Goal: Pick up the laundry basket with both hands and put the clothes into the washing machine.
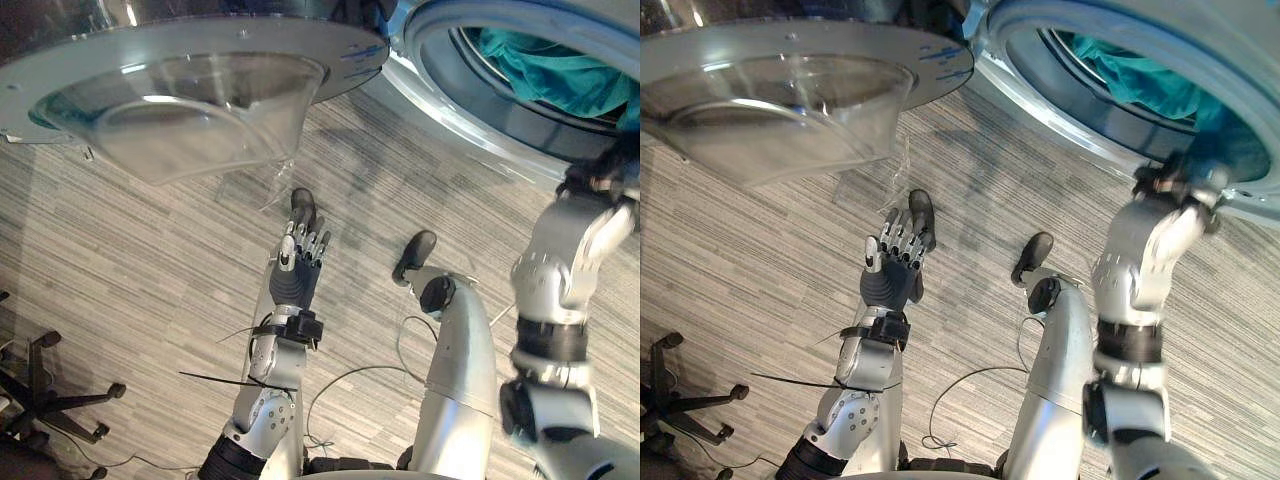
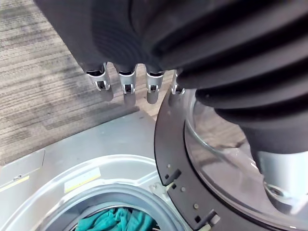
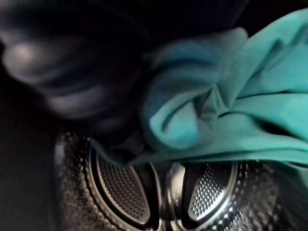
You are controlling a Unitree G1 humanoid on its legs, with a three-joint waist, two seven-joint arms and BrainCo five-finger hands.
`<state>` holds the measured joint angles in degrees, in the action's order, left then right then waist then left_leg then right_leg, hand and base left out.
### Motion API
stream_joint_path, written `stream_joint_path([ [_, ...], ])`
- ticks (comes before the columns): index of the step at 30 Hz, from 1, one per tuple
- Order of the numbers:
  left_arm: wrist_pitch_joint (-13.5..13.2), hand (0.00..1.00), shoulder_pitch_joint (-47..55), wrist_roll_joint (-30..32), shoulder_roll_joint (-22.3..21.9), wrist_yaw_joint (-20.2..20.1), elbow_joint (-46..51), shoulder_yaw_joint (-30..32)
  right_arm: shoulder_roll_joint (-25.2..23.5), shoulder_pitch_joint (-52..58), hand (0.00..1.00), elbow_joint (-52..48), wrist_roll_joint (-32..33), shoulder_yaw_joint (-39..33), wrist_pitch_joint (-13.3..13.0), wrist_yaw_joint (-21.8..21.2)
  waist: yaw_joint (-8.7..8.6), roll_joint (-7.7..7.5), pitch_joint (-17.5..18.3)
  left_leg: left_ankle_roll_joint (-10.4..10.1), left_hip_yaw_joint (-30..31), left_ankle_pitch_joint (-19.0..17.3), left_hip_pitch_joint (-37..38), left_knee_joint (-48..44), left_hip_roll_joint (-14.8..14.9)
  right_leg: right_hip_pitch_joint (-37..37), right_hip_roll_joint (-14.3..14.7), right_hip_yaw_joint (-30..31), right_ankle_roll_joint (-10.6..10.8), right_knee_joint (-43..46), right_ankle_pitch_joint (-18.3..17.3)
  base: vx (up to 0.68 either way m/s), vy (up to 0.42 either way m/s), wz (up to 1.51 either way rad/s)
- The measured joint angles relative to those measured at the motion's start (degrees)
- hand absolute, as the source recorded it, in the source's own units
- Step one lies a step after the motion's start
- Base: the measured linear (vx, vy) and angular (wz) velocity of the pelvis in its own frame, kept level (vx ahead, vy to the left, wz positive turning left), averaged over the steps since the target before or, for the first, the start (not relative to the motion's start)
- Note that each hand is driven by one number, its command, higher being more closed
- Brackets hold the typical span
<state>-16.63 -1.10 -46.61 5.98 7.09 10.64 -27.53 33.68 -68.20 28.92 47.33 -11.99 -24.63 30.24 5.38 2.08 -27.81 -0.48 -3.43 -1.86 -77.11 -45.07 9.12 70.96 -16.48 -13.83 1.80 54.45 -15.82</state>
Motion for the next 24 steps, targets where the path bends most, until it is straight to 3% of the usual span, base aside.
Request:
stream_joint_path([
  [3, 0.0, 0.0, -0.6, -0.1, -0.1, -0.9, -2.4, -3.9, 3.7, -8.3, 1.0, 12.5, 9.5, 3.9, 2.6, -4.3, 1.19, 0.01, 0.0, -0.1, 0.1, 0.0, -0.1, 0.7, 0.3, 0.1, 0.3, -0.4, 0.2, -0.1, -0.1, -0.04, -0.02, -0.04],
  [6, 0.1, 0.0, -0.8, -0.1, -0.2, -0.9, -3.9, -6.3, 4.7, -11.4, 1.0, 20.1, 13.2, 8.1, 5.5, -5.7, 2.05, 0.03, 0.0, -0.3, 0.4, -0.1, -1.2, 1.7, 0.5, 1.2, 0.3, -1.1, 0.5, -0.1, -0.4, -0.05, -0.025, 0.01],
  [11, 0.3, 0.0, -1.3, -0.1, -1.2, -0.5, -4.8, -6.8, 8.0, -15.0, 1.0, 27.7, 15.4, 15.0, 7.5, -5.3, 2.95, 0.06, 0.0, -0.8, 1.2, 2.3, -5.4, 3.2, -0.2, 5.3, -0.5, -2.6, -0.2, 0.3, -0.2, -0.04, -0.015, 0.13],
  [17, 0.5, 0.0, -1.4, 0.0, -3.4, 0.7, -4.9, -6.4, 10.3, -16.3, 1.0, 30.6, 17.2, 23.0, 8.6, -5.2, 3.33, 0.06, 0.0, -0.9, 1.6, 2.5, -6.6, 3.5, -0.1, 6.0, -0.6, -3.4, -0.2, 0.0, -0.2, -0.01, -0.003, 0.04],
  [20, 0.5, 0.0, -1.7, -0.6, -4.8, 0.8, -4.8, -5.3, 14.5, -20.7, 1.0, 28.3, 19.4, 27.4, 8.8, -5.1, 3.09, 0.05, 0.0, -0.8, 1.7, 2.5, -6.9, 3.1, 0.4, 6.0, 0.1, -3.4, -0.9, -0.7, 0.4, -0.04, 0.002, -0.16],
  [21, 0.5, 0.0, -1.8, -0.8, -4.9, 0.8, -4.4, -4.9, 16.4, -23.5, 1.0, 25.4, 19.9, 27.8, 8.4, -5.1, 3.05, 0.04, 0.0, -0.8, 1.7, 2.5, -7.2, 2.8, 1.0, 6.0, 0.7, -3.5, -0.9, -1.3, 1.0, -0.05, 0.007, -0.3],
  [22, 0.5, 0.0, -2.0, -1.2, -5.4, 0.8, -4.2, -4.3, 16.3, -24.2, 1.0, 20.8, 19.5, 26.3, 5.0, -5.2, 3.3, 0.09, 0.0, -0.8, 1.4, 2.5, -7.7, 2.6, 1.3, 6.6, 1.0, -3.2, -1.0, -1.8, 1.5, -0.05, 0.008, -0.33],
  [23, 0.4, 0.0, -2.0, -1.2, -5.7, 0.8, -4.1, -3.7, 16.3, -24.6, 1.0, 18.7, 19.6, 26.5, 4.9, -5.3, 3.29, 0.09, 0.0, -0.7, 1.3, 2.4, -8.1, 2.4, 1.7, 6.8, 1.4, -3.2, -1.0, -2.0, 1.8, -0.05, 0.009, -0.35],
  [24, 0.4, 0.0, -2.3, -1.3, -6.0, 1.0, -3.9, -2.9, 16.3, -26.1, 0.0, 15.5, 19.4, 26.7, 4.6, -4.7, 3.13, 0.03, 0.0, -0.5, 1.3, 2.3, -8.8, 1.9, 2.2, 7.3, 1.9, -3.2, -1.1, -2.4, 2.4, -0.05, 0.008, -0.34],
])
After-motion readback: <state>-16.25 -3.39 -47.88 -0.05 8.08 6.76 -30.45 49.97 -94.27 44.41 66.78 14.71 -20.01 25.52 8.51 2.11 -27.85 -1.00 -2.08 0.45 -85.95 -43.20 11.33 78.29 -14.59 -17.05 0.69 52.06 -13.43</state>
